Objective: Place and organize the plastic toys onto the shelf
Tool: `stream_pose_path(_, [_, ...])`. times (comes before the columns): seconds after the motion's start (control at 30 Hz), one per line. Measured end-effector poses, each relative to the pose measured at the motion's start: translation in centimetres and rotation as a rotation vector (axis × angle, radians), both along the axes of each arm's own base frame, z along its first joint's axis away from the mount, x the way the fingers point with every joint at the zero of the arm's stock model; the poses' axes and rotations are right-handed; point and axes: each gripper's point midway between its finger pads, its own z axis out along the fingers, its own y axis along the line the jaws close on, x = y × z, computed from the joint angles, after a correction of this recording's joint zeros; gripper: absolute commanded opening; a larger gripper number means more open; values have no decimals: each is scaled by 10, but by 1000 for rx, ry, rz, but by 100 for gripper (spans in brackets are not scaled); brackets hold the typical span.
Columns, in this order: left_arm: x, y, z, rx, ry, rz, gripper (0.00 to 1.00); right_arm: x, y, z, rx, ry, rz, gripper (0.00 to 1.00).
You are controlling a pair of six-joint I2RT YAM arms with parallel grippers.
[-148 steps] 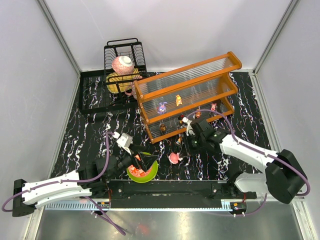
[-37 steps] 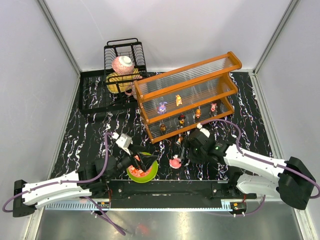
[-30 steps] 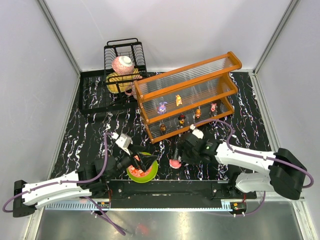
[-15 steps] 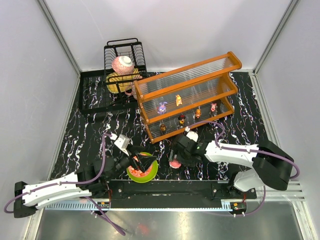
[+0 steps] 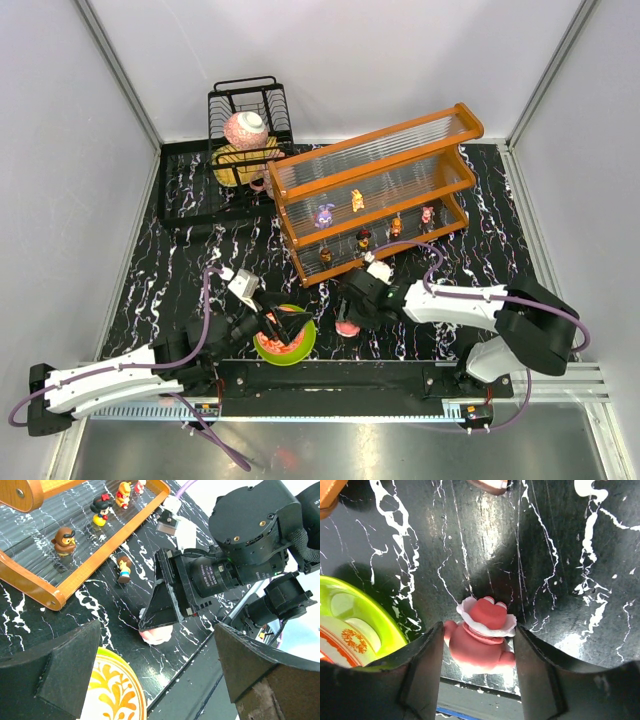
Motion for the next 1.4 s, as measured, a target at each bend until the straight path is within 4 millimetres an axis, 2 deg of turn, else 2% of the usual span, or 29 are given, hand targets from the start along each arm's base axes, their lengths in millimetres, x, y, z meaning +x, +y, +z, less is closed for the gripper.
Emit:
stream_pose_path(0.07, [0,0,-1,0,3,0,99,0,0,0,6,-3,-1,40])
stream_pose_path(0.2, [0,0,-1,-3,9,1,99,-2,-2,1,21,-12,5,19])
stream_pose_path(0.23, [0,0,-1,-3,10,1,99,-3,-4,2,23,-14,7,9])
stream_pose_path(0.3, [0,0,-1,-5,12,1,99,-5,-7,2,24,-20,17,0])
stream_pose_path(0.47, [-1,0,-1,-5,12,1,99,-12,-22,6,5,-49,78,0])
stream_pose_path(0.57, [-1,-1,-1,-5,12,-1,99,-17,-26,17,20,-94,186,0])
stream_pose_path(0.8, [-7,-8,2,-21,12,-51,99,-32,-1,72,217,-246,481,0])
stream_pose_path(0.93, [-14,-20,-1,-18,25,-111,98,-36,6,93,280,-332,583,0])
stream_pose_path(1.13, [-21,-33,-19,6,70,-162,99,-44,10,110,341,-390,673,0])
stream_pose_path(1.4, [-19,-43,-21,-26,112,-156,99,-56,16,120,419,-410,749,0])
